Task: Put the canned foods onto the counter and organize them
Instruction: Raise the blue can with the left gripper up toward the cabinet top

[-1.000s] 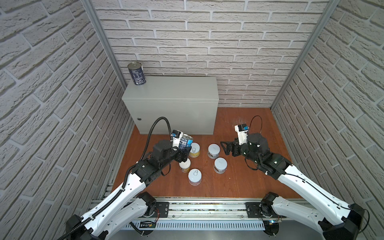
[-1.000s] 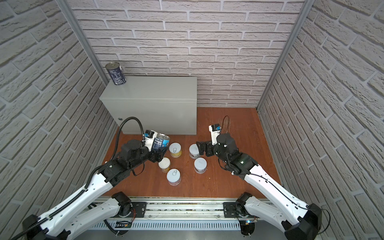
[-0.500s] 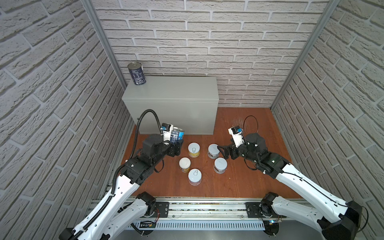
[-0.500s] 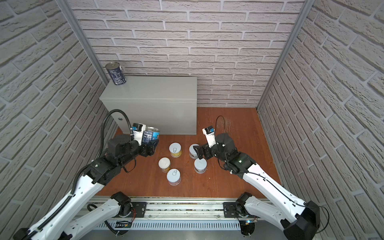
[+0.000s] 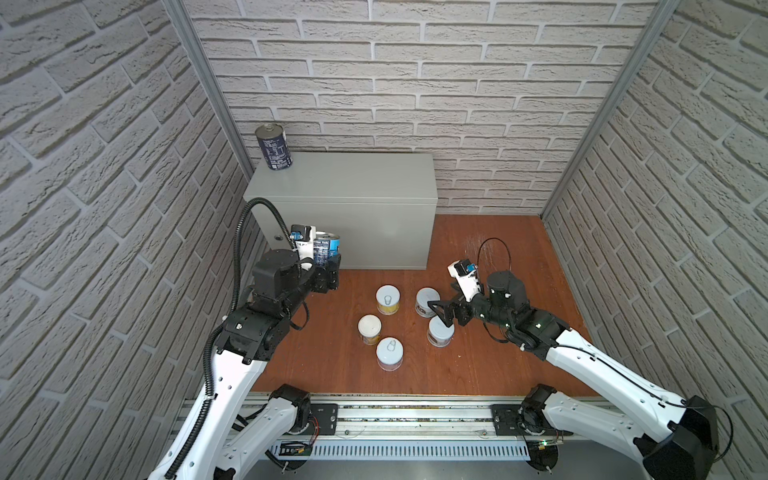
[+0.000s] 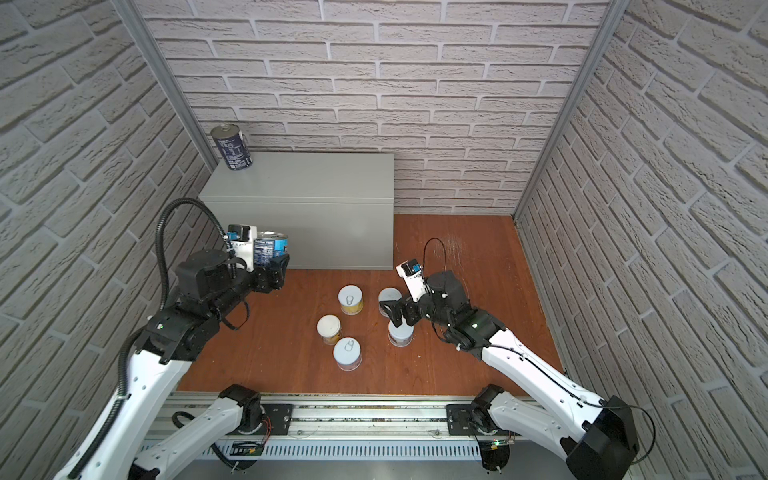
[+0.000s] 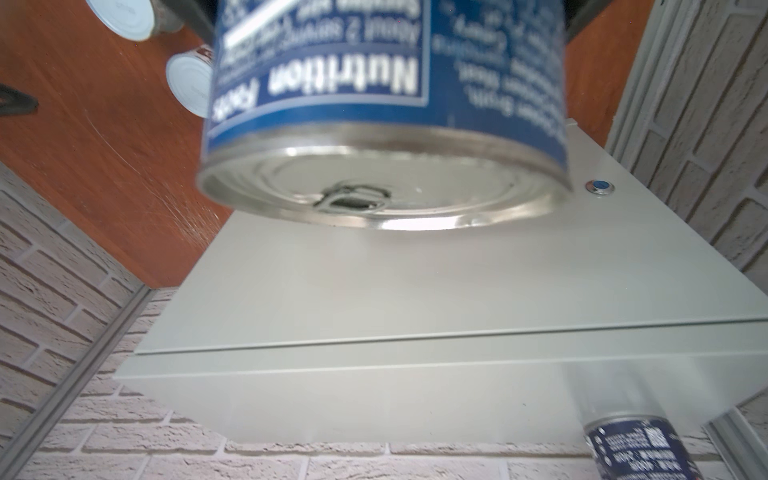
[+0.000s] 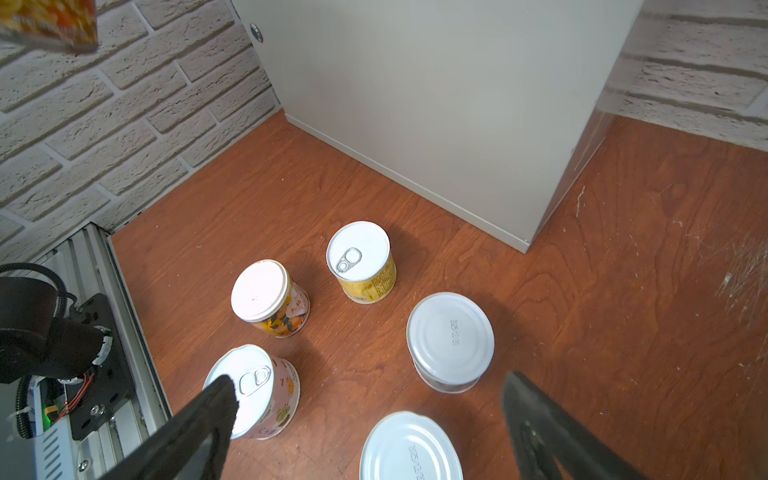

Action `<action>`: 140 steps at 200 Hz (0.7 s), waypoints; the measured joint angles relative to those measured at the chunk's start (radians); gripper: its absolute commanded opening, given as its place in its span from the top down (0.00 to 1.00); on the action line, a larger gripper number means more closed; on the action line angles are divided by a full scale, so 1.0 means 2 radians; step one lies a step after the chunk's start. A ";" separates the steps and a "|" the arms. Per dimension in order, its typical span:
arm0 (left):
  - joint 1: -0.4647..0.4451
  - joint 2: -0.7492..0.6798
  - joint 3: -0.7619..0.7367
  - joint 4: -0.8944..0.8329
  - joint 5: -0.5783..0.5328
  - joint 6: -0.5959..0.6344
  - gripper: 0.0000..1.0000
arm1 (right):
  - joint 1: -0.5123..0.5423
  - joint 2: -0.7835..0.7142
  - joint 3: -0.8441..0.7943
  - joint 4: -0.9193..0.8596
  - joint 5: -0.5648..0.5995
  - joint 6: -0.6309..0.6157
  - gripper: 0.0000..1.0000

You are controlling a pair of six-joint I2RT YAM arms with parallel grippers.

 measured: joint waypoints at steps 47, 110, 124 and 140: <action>0.032 0.067 0.091 0.027 0.003 0.025 0.37 | 0.000 -0.014 -0.021 0.011 0.000 0.001 0.00; 0.095 0.144 0.189 0.060 0.030 0.056 0.36 | 0.000 -0.030 -0.034 0.029 0.000 0.003 0.00; 0.117 0.164 0.212 0.064 0.044 0.059 0.36 | 0.000 -0.031 -0.035 0.029 -0.001 0.003 0.00; 0.138 0.180 0.228 0.075 0.057 0.061 0.36 | 0.000 -0.031 -0.035 0.029 -0.004 0.004 0.00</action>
